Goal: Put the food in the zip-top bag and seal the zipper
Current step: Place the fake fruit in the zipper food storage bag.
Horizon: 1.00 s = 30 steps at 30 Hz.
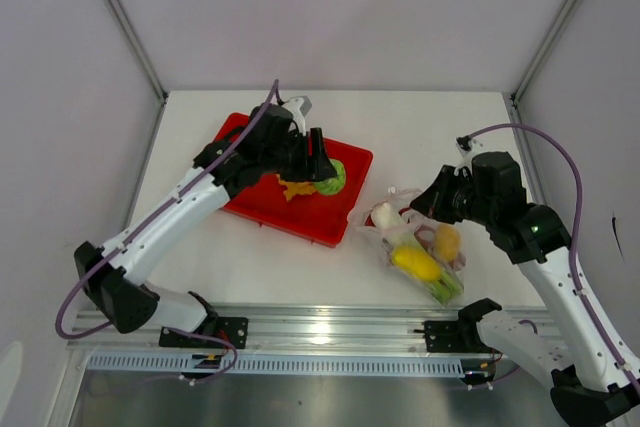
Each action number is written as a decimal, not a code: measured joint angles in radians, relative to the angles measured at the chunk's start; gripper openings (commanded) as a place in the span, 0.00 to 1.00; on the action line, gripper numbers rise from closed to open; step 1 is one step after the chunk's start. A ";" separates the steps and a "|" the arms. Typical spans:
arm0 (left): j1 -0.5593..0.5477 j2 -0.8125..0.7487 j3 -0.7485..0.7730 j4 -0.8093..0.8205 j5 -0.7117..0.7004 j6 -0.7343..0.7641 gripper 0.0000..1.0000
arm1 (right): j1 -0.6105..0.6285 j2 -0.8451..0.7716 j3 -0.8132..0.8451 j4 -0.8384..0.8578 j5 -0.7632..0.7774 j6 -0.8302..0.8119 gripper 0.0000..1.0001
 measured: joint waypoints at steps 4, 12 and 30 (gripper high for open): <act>-0.027 -0.045 0.000 0.109 0.156 0.000 0.01 | 0.000 0.008 -0.004 0.009 -0.017 0.004 0.00; -0.119 -0.008 0.000 0.245 0.327 -0.010 0.01 | 0.000 0.029 0.019 0.010 -0.035 0.011 0.00; -0.203 0.083 0.002 0.319 0.347 -0.024 0.01 | -0.023 0.058 0.092 -0.003 -0.018 0.094 0.00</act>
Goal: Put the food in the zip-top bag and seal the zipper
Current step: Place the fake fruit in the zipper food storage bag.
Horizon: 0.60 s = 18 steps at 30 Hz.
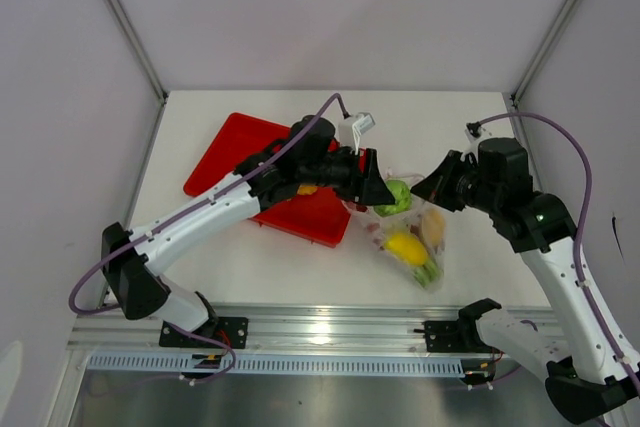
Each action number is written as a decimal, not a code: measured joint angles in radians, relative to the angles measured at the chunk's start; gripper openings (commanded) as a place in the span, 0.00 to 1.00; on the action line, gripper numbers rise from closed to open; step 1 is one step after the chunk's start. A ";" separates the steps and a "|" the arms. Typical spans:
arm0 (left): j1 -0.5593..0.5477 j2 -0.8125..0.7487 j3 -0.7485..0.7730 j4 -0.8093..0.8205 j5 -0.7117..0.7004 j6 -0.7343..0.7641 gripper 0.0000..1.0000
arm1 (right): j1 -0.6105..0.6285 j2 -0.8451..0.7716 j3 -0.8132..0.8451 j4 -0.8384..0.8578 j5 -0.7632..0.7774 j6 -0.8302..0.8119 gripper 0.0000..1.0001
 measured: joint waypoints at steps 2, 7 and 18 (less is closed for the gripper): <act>-0.005 0.003 -0.005 0.006 -0.004 0.000 0.01 | -0.010 0.005 0.016 0.000 0.003 0.006 0.00; -0.018 0.019 -0.038 0.024 -0.010 -0.001 0.01 | -0.014 0.012 0.066 0.020 -0.029 0.027 0.00; -0.056 0.109 0.024 0.014 -0.032 -0.005 0.99 | -0.018 0.021 0.077 0.038 -0.061 0.045 0.00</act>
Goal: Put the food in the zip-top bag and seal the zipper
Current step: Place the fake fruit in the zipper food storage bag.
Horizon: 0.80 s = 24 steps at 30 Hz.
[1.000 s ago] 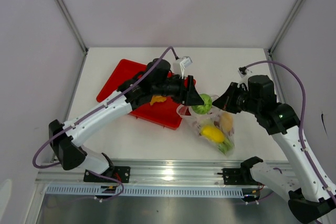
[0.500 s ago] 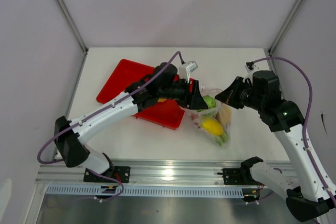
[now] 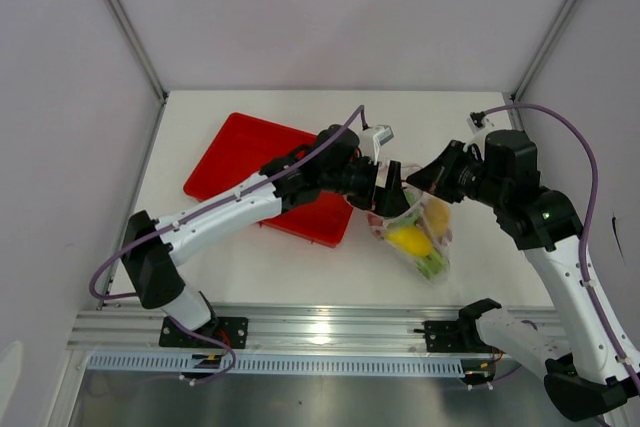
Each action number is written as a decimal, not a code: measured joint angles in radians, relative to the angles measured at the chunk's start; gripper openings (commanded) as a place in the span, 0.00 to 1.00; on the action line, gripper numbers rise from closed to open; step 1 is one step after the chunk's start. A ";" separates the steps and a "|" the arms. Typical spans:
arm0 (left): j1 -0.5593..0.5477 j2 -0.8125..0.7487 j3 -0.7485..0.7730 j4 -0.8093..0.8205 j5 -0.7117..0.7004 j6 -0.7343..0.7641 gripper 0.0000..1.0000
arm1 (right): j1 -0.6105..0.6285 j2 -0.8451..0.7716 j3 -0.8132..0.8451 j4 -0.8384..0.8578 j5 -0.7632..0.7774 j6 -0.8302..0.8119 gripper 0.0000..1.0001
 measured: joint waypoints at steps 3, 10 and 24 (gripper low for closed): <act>-0.004 -0.009 0.000 -0.002 -0.047 -0.003 0.99 | 0.000 0.000 0.000 0.000 -0.001 0.000 0.00; -0.008 -0.205 -0.112 0.000 -0.245 0.007 1.00 | 0.000 -0.001 -0.002 -0.005 -0.022 -0.001 0.00; 0.006 -0.418 -0.141 -0.161 -0.524 0.041 1.00 | -0.002 -0.006 -0.046 0.009 -0.127 -0.029 0.00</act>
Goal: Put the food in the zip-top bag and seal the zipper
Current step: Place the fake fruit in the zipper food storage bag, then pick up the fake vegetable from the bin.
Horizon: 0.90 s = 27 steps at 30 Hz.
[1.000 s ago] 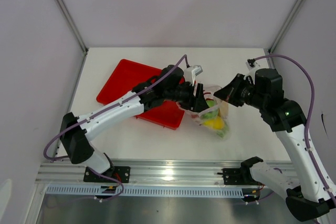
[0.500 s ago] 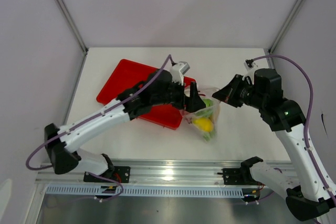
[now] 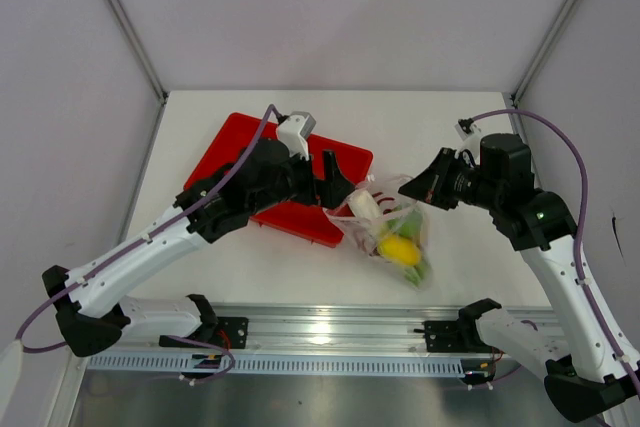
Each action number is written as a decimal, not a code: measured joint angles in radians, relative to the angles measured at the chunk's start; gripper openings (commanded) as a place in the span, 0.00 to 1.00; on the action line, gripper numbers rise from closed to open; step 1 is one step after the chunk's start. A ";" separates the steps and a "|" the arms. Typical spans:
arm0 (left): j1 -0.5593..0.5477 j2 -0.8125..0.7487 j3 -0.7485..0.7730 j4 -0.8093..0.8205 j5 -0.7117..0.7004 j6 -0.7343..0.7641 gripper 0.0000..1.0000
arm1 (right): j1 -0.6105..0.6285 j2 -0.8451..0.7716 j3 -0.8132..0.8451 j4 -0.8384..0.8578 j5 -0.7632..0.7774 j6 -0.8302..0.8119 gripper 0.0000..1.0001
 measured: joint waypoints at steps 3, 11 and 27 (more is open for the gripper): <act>0.003 -0.011 -0.032 0.008 0.002 -0.001 0.99 | 0.000 0.000 -0.007 -0.002 0.000 -0.006 0.00; 0.182 0.022 -0.022 -0.026 0.067 -0.013 1.00 | 0.002 -0.010 -0.007 -0.040 0.084 -0.051 0.00; 0.528 0.553 0.026 -0.068 0.280 -0.091 1.00 | 0.002 -0.022 -0.007 -0.050 0.113 -0.077 0.00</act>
